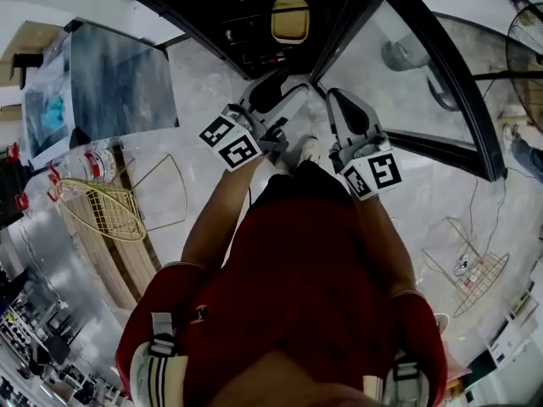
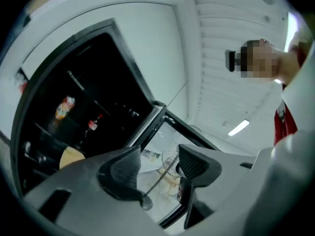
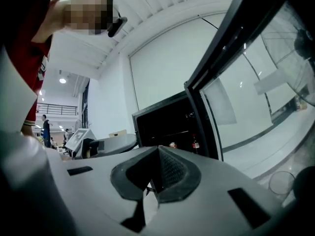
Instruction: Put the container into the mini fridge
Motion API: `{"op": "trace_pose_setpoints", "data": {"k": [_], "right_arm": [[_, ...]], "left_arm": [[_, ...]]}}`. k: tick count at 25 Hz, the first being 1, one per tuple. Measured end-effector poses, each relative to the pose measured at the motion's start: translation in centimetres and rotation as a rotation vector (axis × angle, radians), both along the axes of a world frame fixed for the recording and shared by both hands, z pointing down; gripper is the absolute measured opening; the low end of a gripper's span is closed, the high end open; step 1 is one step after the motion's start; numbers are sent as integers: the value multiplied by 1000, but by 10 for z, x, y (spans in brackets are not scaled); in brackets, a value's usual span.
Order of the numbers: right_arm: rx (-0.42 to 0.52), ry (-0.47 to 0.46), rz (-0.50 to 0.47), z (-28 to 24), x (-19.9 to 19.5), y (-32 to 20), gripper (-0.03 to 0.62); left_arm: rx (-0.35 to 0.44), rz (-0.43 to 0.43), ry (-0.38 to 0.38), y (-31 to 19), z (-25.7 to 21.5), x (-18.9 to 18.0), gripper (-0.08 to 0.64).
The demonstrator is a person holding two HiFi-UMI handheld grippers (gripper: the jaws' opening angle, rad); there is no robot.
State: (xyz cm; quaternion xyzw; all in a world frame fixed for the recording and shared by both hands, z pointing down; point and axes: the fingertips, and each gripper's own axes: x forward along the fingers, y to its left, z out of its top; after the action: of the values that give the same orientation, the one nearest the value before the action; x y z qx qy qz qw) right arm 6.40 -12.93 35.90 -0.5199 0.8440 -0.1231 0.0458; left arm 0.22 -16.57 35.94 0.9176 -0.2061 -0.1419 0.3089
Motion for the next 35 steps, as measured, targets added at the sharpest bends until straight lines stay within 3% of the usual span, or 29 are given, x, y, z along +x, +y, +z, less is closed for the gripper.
{"op": "trace_pose_setpoints", "data": {"k": [6, 12, 21, 35], "right_arm": [[66, 12, -56, -36, -17, 15, -3], [116, 20, -96, -64, -28, 31, -3], [199, 45, -152, -100, -45, 41, -3], [213, 78, -146, -98, -70, 48, -3]], "left_arm": [[192, -12, -117, 23, -46, -15, 163], [318, -77, -233, 41, -73, -26, 42], [496, -138, -366, 63, -100, -36, 6], [482, -159, -332, 73, -94, -62, 6]]}}
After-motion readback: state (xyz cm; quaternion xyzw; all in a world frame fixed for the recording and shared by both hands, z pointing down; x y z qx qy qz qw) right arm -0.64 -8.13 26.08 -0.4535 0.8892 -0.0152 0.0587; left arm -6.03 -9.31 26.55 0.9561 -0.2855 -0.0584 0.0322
